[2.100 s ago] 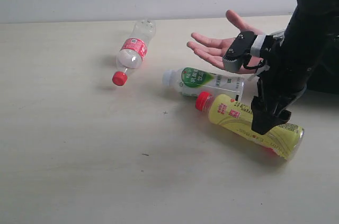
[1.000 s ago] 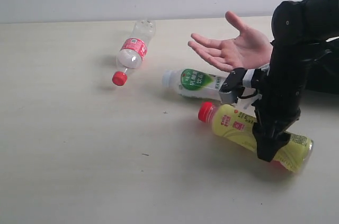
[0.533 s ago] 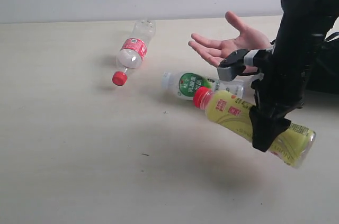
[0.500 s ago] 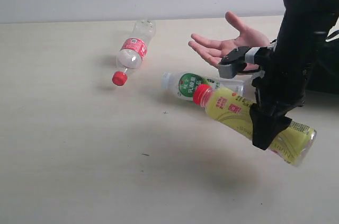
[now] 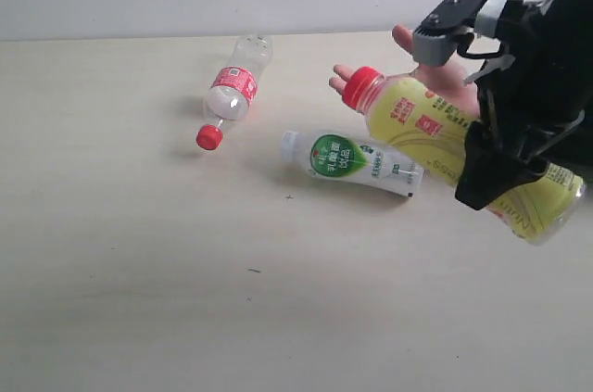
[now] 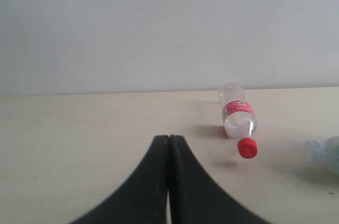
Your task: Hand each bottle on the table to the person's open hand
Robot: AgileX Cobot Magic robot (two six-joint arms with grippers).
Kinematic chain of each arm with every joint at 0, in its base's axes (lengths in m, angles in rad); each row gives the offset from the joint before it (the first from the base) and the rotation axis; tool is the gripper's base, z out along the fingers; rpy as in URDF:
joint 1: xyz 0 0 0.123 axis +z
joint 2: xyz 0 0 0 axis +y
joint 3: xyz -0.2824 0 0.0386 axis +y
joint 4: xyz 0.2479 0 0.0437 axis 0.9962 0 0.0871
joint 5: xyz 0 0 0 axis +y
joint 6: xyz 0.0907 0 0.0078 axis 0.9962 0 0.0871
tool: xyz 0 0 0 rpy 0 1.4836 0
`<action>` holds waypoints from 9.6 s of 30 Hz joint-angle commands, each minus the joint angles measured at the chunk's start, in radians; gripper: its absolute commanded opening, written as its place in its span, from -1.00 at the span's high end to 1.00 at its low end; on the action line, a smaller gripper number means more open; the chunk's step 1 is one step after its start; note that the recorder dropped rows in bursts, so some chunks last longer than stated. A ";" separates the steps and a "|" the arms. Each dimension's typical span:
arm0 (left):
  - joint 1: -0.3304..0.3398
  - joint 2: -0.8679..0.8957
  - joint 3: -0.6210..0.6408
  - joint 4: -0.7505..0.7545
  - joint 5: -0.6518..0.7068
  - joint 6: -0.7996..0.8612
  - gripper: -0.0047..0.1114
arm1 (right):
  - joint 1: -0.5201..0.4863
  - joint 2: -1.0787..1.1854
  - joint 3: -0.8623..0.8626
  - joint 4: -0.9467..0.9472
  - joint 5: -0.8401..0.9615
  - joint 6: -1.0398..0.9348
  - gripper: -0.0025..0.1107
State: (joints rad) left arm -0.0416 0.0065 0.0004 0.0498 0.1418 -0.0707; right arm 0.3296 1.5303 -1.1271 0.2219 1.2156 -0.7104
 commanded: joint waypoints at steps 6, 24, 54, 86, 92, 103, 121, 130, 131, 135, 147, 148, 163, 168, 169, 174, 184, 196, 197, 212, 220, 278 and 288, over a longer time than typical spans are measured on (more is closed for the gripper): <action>-0.006 -0.006 0.000 -0.005 -0.002 -0.007 0.92 | -0.004 -0.163 -0.007 -0.001 -0.123 0.092 0.96; -0.006 -0.006 0.000 -0.005 -0.002 -0.007 0.92 | -0.004 -0.155 -0.014 -0.154 -0.139 0.360 0.96; -0.006 -0.006 0.000 -0.005 -0.002 -0.007 0.92 | -0.004 0.520 -0.558 -0.222 0.005 0.653 0.96; -0.006 -0.006 0.000 -0.005 -0.002 -0.007 0.92 | -0.004 0.520 -0.558 -0.284 0.005 0.627 -0.31; -0.006 -0.006 0.000 -0.005 -0.002 -0.007 0.92 | -0.004 0.516 -0.592 -0.284 0.005 0.627 -0.31; -0.006 -0.006 0.000 -0.005 -0.002 -0.007 0.92 | -0.004 0.464 -0.605 -0.285 0.005 0.627 -0.31; -0.006 -0.006 0.000 -0.005 -0.002 -0.007 0.92 | -0.004 0.094 -0.480 -0.268 0.005 0.600 0.84; -0.006 -0.006 0.000 -0.005 -0.002 -0.007 0.92 | -0.004 -0.365 0.046 -0.229 -0.396 0.543 0.96; -0.006 -0.006 0.000 -0.005 -0.002 -0.007 0.92 | -0.004 -0.421 0.096 -0.186 -0.440 0.527 0.96; -0.006 -0.006 0.000 -0.005 -0.002 -0.007 0.92 | -0.004 -0.640 0.249 -0.004 -0.498 0.427 0.96; -0.006 -0.006 0.000 -0.005 -0.002 -0.007 0.92 | -0.004 -1.113 0.467 0.048 -0.601 0.399 0.96; -0.006 -0.006 0.000 -0.005 -0.002 -0.007 0.92 | -0.004 -1.137 0.485 0.048 -0.621 0.399 0.96; -0.006 -0.006 0.000 -0.005 -0.002 -0.007 0.92 | -0.004 -1.328 0.633 0.048 -0.750 0.390 0.96; -0.006 -0.006 0.000 -0.005 -0.002 -0.007 0.92 | -0.004 -1.405 0.667 0.034 -0.778 0.390 0.96; -0.006 -0.006 0.000 -0.005 -0.002 -0.007 0.92 | -0.004 -1.423 0.675 0.034 -0.792 0.390 0.96; -0.006 -0.006 0.000 -0.005 -0.002 -0.007 0.92 | -0.004 -1.530 0.686 0.034 -0.808 0.390 0.96; -0.006 -0.006 0.000 -0.005 -0.002 -0.007 0.92 | -0.004 -1.530 0.686 0.029 -0.683 0.390 0.96; -0.006 -0.006 0.000 -0.005 -0.002 -0.007 0.92 | -0.004 -1.530 0.686 -0.015 -0.493 0.390 0.96; -0.006 -0.006 0.000 -0.005 -0.002 -0.007 0.92 | -0.004 -1.530 0.686 -0.015 -0.493 0.390 0.96; -0.006 -0.006 0.000 -0.005 -0.002 -0.007 0.92 | -0.004 -1.530 0.686 -0.015 -0.493 0.390 0.96; -0.006 -0.006 0.000 -0.005 -0.002 -0.007 0.92 | -0.004 -1.530 0.686 -0.015 -0.493 0.390 0.96; -0.006 -0.006 0.000 -0.005 -0.002 -0.005 0.92 | -0.004 -1.530 0.686 -0.016 -0.495 0.400 0.96; -0.006 -0.006 0.000 0.017 -0.357 -0.096 0.92 | -0.004 -1.530 0.686 -0.013 -0.495 0.400 0.96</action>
State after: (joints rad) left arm -0.0416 0.0065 0.0024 0.0626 -0.1134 -0.1473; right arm 0.3296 0.0025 -0.4465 0.2074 0.7279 -0.3128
